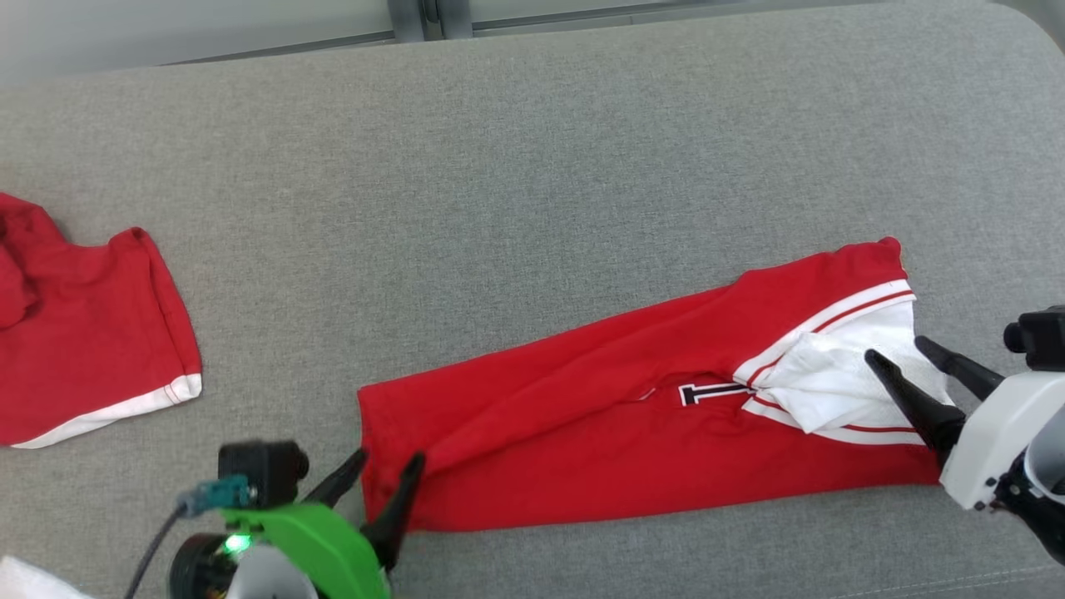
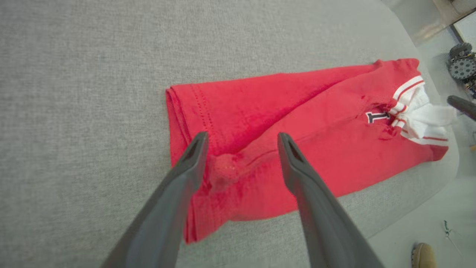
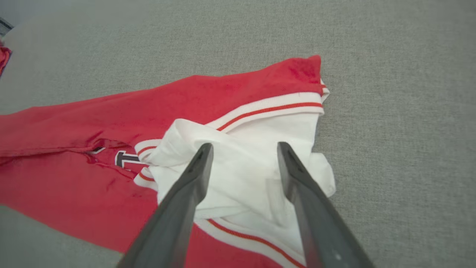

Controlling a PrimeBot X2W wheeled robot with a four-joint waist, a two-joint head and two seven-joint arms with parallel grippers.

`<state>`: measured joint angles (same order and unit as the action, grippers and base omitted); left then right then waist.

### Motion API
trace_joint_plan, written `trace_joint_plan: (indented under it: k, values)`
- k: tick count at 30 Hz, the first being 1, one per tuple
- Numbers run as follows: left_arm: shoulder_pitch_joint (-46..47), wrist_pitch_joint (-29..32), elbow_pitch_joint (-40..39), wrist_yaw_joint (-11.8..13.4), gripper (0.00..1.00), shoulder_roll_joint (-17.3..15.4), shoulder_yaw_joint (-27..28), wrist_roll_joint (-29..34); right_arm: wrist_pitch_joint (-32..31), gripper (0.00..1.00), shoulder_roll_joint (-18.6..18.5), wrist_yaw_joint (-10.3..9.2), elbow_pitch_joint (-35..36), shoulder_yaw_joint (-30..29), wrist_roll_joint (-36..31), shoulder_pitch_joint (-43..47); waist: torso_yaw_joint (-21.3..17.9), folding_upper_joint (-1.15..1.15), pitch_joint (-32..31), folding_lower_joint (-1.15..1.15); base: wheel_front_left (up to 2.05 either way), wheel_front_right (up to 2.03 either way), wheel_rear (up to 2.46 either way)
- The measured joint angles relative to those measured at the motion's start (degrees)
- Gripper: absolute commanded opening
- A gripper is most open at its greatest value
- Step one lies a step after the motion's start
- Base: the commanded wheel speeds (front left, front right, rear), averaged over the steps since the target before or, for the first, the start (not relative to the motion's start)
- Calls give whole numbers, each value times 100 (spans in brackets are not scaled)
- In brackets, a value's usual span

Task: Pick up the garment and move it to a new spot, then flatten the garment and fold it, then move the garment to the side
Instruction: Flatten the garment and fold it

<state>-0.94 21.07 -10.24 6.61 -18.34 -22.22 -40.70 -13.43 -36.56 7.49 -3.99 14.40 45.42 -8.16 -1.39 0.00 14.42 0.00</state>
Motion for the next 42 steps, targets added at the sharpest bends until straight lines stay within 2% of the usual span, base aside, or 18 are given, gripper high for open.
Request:
trace_joint_plan:
  k: [2,3,6,9,14,19,23,32,33,34,35,39,42]
  values:
    - [-153,-157,113,144,100,-219,-7,398,-123,100,-81,3,113,-172,146,87,6,0,-19,0,0,0,0]
    - [-243,-320,127,266,100,-221,71,500,-170,100,-129,2,158,-339,208,115,13,0,-26,0,0,0,0]
    - [-429,-922,46,500,100,-46,177,693,-319,100,-213,0,291,-771,219,97,30,0,3,0,0,0,0]
    - [-438,-1711,89,687,100,156,263,1038,-582,100,-157,-1,172,-1014,-193,-11,81,0,66,0,0,0,0]
    - [-276,-2840,556,649,100,559,-2,1527,-1168,100,320,2,-381,-845,-842,-404,225,0,222,0,0,0,0]
    - [-136,-3395,1215,668,100,848,-167,1820,-1474,100,582,2,-1011,-808,-1229,-535,414,0,336,0,0,0,0]
    - [-130,-3559,1486,650,100,1048,-118,1848,-1504,100,693,0,-1160,-907,-1092,-504,520,0,379,0,0,0,0]
    - [-140,-3605,1512,389,100,1302,122,2059,-1902,100,778,-38,-994,-728,99,-230,543,0,252,0,0,0,0]
    - [-138,-3608,1526,337,100,1328,130,2083,-1903,49,791,-38,-995,-673,180,-232,549,0,250,0,0,0,0]
    - [-138,-3610,1545,296,100,1346,137,2139,-1897,21,791,-40,-1009,-633,247,-244,562,0,243,0,0,0,0]
    - [-137,-3610,1551,268,100,1371,154,2197,-1878,0,798,-41,-1062,-626,358,-262,576,0,239,0,0,0,0]
    - [-135,-3611,1543,148,100,1427,250,2257,-1695,0,769,0,-1226,-656,724,-359,619,0,233,0,0,0,0]
    - [-143,-3611,1569,89,100,1450,360,2315,-1661,0,566,16,-1432,-880,982,-398,634,0,201,0,0,0,0]
